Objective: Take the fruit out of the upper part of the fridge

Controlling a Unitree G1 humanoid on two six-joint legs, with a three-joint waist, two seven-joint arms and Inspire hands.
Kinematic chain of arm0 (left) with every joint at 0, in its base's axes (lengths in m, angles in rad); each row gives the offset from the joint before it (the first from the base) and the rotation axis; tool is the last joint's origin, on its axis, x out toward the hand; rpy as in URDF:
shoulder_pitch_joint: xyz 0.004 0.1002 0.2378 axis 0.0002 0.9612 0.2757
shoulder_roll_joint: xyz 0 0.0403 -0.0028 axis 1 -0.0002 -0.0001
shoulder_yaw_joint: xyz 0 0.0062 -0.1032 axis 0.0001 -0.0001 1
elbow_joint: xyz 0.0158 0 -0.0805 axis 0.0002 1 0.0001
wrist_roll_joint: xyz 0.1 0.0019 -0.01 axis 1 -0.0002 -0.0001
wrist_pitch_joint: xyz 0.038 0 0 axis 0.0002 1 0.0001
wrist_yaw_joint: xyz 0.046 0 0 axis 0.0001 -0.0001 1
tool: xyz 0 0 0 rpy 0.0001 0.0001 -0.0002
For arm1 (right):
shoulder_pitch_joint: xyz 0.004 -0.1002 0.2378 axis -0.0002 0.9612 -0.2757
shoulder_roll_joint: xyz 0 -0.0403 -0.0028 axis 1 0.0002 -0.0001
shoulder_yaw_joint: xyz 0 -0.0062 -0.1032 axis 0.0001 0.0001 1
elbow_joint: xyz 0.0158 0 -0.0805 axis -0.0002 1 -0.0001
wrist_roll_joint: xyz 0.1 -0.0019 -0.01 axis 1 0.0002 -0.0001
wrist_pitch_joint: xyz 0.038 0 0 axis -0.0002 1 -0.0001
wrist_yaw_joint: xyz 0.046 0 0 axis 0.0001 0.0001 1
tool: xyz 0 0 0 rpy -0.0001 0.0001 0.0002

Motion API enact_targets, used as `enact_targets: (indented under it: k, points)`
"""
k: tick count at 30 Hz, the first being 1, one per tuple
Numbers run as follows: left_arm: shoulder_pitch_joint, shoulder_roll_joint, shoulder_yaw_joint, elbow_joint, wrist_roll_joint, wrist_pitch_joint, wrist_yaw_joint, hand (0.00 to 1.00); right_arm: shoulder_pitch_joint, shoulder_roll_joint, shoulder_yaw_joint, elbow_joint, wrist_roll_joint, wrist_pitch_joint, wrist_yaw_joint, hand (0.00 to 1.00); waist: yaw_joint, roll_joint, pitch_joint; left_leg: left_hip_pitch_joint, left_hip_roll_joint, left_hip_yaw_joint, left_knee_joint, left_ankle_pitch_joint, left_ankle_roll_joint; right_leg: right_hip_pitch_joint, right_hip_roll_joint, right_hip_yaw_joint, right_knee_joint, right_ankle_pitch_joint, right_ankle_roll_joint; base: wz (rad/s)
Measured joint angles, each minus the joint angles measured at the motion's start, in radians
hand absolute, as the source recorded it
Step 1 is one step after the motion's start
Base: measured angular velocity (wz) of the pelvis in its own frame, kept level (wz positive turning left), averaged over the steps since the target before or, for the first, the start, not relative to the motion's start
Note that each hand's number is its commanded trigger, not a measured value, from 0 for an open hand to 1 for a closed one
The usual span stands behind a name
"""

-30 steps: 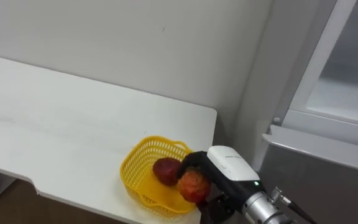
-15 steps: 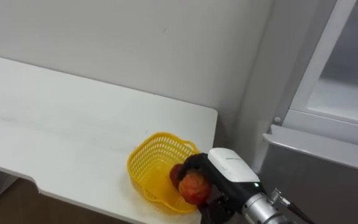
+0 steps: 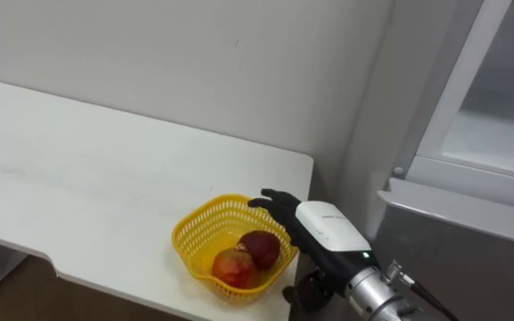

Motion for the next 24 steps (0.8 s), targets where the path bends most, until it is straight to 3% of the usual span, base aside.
enact_targets:
  k: [12, 24]
  points:
    - [-0.002, 0.0, 0.0, 0.001, -0.001, 0.0, 0.017, 0.0, 0.0, 0.007, 0.0, -0.036, 0.008, 0.0, -0.002, 0.0, -0.004, 0.01, -0.0046, -0.003, 0.0, -0.004, 0.004, 0.0, 0.0, 0.001, -0.002, -0.025, 0.0, 0.0, 0.0, 0.0]
    - [-0.003, 0.0, 0.0, -0.002, 0.0, 0.0, 0.02, 0.0, 0.0, 0.007, -0.001, -0.086, 0.141, -0.002, -0.002, 0.0, -0.012, 0.008, -0.0058, -0.003, -0.001, -0.013, 0.01, 0.0, 0.0, 0.007, -0.002, -0.026, 0.0, 0.0, 0.0, 0.0]
